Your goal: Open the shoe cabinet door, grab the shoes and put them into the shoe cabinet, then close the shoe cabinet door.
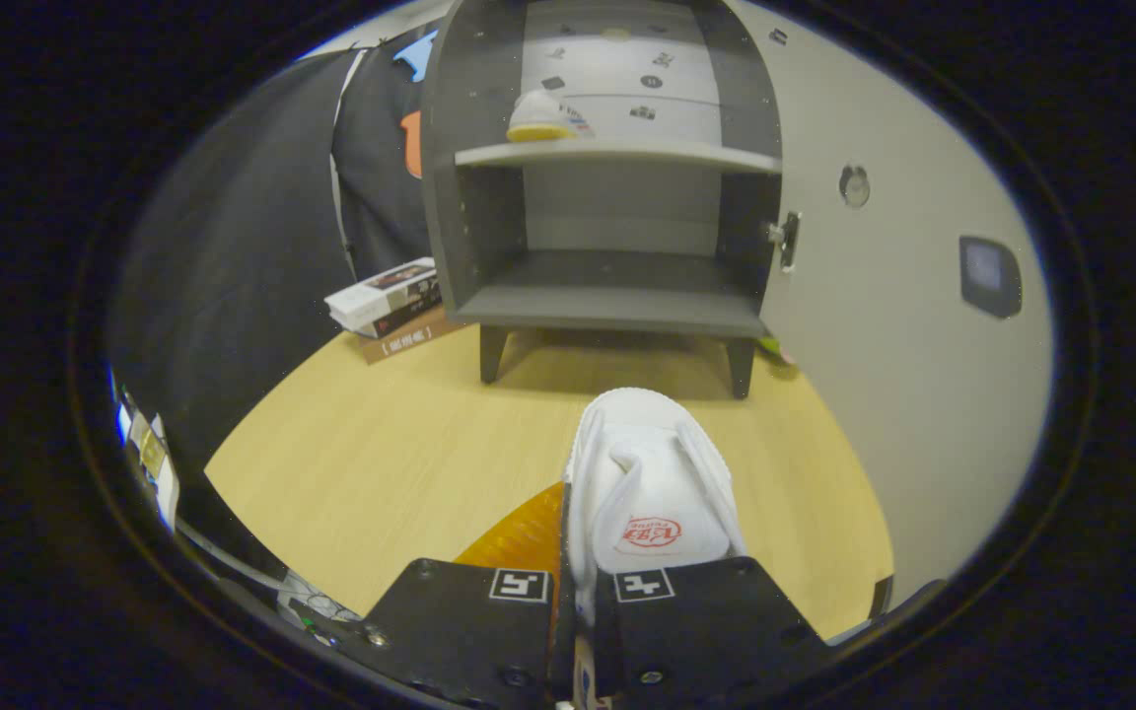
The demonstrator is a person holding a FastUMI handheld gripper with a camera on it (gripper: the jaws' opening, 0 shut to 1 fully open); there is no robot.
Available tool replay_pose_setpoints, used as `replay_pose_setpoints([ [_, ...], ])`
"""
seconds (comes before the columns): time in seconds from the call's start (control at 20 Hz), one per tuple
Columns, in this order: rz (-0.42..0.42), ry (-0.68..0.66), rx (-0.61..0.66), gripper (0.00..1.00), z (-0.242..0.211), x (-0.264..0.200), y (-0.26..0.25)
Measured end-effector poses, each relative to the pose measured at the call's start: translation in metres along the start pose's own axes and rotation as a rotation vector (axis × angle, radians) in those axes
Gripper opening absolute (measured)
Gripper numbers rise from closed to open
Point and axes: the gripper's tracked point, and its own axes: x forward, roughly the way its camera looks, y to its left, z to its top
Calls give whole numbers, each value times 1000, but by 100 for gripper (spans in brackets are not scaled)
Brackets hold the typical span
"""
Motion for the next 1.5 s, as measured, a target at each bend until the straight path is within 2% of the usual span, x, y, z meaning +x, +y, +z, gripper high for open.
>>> replay_pose_setpoints([
  [0.35,-91,-188,-28,11,136,-63,-13],
  [0.6,-119,-284,-50,11,230,-69,-24],
  [1.0,-105,-336,-63,11,355,-3,-25],
  [1.2,-81,-308,-41,11,386,48,-26],
  [1.5,-114,-251,-32,11,412,116,-50],
])
